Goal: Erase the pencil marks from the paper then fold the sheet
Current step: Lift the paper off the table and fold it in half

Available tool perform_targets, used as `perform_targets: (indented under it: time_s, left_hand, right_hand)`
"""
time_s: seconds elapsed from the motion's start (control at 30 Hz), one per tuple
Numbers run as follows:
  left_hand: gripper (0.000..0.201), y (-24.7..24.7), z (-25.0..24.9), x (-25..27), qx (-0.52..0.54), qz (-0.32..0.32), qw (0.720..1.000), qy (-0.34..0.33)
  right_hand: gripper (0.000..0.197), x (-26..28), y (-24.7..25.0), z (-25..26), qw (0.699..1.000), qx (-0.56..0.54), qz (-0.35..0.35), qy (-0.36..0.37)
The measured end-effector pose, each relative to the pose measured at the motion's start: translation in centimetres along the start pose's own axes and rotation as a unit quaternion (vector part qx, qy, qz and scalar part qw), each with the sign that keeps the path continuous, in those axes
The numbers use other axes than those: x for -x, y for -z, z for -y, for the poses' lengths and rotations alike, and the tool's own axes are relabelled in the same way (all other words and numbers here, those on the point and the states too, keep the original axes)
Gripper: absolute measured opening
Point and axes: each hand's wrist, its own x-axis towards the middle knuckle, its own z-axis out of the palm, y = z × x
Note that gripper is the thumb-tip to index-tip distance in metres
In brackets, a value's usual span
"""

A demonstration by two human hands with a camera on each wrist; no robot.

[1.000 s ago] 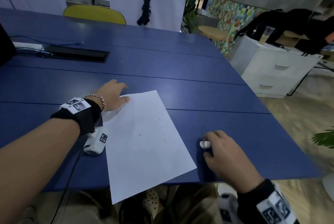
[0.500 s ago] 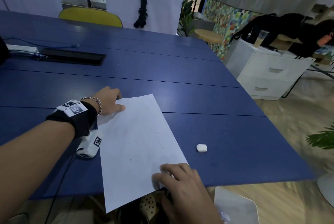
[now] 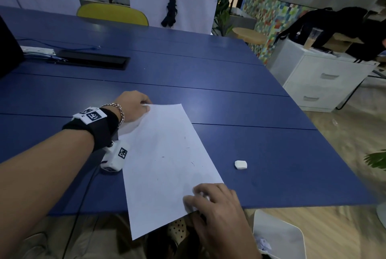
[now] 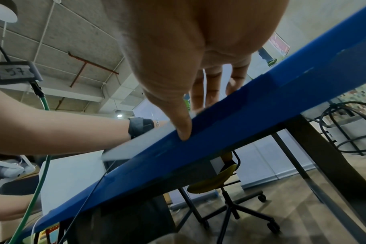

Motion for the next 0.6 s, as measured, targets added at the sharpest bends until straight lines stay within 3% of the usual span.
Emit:
perform_targets:
  time_s: [0.1,0.2,0.27,0.4,0.47,0.6]
  left_hand:
    - [0.008,0.7,0.2,0.6,0.002,0.006,1.0,-0.006]
    - [0.011,1.6,0.3,1.2,0.017,0.003,1.0,0.009]
    - [0.015,2.2,0.7,1.5,0.02,0.017,0.999,0.029]
    - [0.009,2.8,1.9,1.9,0.02,0.088,0.995,0.044]
    - [0.006,3.1,2.4,2.4,0.035,0.121,0.991,0.048]
    - [0.008,3.5,3.7,4.1,0.156,0.16,0.971,0.08]
  right_hand:
    - [0.042,0.8,-0.2,-0.2,0.998,-0.007,-0.055,0.037]
    - [0.035,1.5,0.2,-0.3,0.993,-0.025,-0.103,0.06]
    - [0.026,1.6,0.6,-0.8,0.992,-0.068,-0.102,0.035]
    - [0.029,1.2,2.4,-2.1,0.983,-0.157,-0.058,-0.078]
    - [0.034,1.1,3.2,-2.0,0.959,-0.239,-0.043,-0.145]
    - [0.032,1.3,4.3,-2.1,0.865,-0.42,-0.023,-0.273]
